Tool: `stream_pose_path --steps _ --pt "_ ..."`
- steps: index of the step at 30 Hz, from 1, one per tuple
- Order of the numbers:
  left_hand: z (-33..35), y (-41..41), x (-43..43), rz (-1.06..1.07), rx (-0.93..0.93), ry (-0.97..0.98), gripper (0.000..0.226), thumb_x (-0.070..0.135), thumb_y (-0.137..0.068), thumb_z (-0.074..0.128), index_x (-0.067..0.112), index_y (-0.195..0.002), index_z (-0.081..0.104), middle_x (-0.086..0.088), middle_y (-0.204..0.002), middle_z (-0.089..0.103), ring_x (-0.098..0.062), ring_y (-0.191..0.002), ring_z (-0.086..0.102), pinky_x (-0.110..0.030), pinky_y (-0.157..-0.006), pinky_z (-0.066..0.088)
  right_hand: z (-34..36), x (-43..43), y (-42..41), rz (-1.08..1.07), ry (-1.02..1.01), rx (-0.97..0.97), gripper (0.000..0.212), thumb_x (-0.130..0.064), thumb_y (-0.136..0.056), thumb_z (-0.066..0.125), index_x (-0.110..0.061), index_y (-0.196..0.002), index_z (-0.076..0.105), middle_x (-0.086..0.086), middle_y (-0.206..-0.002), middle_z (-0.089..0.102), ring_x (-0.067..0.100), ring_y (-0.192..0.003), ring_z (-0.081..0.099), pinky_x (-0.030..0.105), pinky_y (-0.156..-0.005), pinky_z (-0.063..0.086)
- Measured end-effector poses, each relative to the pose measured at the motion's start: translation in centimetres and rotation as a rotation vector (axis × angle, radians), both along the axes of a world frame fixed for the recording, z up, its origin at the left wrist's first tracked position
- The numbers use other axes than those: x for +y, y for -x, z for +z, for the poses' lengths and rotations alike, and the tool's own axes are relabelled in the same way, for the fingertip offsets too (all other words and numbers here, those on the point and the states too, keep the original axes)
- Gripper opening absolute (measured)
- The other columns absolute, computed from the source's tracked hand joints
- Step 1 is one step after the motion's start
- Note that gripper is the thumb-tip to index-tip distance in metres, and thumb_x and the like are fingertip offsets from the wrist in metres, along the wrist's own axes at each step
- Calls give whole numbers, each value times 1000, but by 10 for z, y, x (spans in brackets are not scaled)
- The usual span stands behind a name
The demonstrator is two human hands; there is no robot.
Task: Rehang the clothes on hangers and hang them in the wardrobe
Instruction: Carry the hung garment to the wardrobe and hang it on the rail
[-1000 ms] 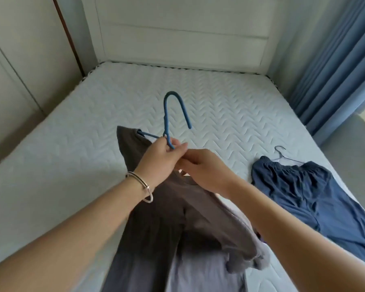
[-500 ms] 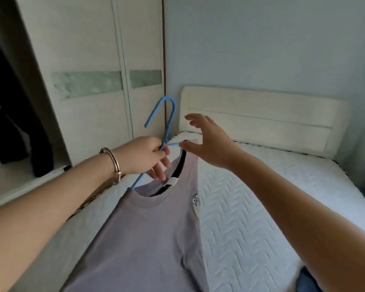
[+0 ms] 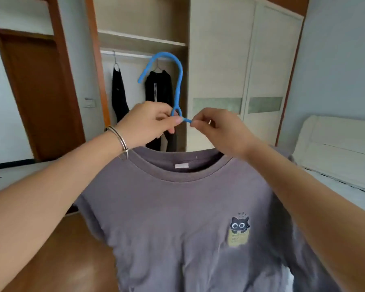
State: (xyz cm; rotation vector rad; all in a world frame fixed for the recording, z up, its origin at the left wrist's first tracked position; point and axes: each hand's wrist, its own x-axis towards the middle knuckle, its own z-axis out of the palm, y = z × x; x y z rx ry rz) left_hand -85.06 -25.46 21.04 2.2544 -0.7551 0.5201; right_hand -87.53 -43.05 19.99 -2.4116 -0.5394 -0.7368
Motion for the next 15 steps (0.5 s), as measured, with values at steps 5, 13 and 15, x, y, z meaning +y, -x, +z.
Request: stream_pose_path --steps 5,13,15 --pt "-10 -39 115 225 -32 -164 29 38 -93 46 16 -101 63 -5 -80 62 -19 -74 56 -21 -59 35 5 78 -56 -2 0 -30 18 -24 -97 43 -15 -96 58 -5 -81 54 2 -59 43 22 -52 33" --pt "-35 -124 304 364 -68 -55 18 30 -92 47 22 -101 60 -7 -92 65 -13 -80 57 -17 -65 40 8 224 -162 136 -27 -27 18 -23 -96 47 -13 -94 61 -13 -64 47 3 -56 42 1 -51 35" --pt "-32 -144 333 373 -86 -34 22 29 -91 49 19 -107 62 0 -94 63 -5 -80 55 -15 -69 41 9 255 -183 171 -43 -27 21 -30 -94 49 -14 -92 63 -12 -63 47 5 -56 42 2 -51 34"
